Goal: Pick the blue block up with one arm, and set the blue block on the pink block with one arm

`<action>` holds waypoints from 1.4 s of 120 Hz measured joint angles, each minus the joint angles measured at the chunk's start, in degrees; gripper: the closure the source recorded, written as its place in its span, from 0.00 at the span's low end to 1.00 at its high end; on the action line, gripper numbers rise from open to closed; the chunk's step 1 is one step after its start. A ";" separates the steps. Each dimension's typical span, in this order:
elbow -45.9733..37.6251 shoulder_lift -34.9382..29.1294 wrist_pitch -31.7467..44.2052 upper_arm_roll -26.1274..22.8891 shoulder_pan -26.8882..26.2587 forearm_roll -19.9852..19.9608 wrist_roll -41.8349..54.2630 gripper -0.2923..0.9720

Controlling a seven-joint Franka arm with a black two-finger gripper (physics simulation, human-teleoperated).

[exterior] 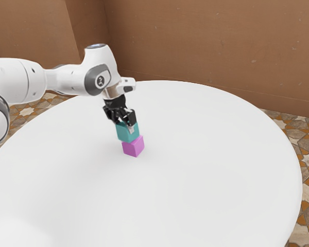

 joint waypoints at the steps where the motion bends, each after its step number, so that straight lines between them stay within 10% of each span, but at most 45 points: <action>1: 0.00 0.02 0.13 0.00 -0.02 0.00 -0.02 0.46; 168: -7.74 -4.25 8.69 -0.05 0.33 -0.88 -2.07 0.46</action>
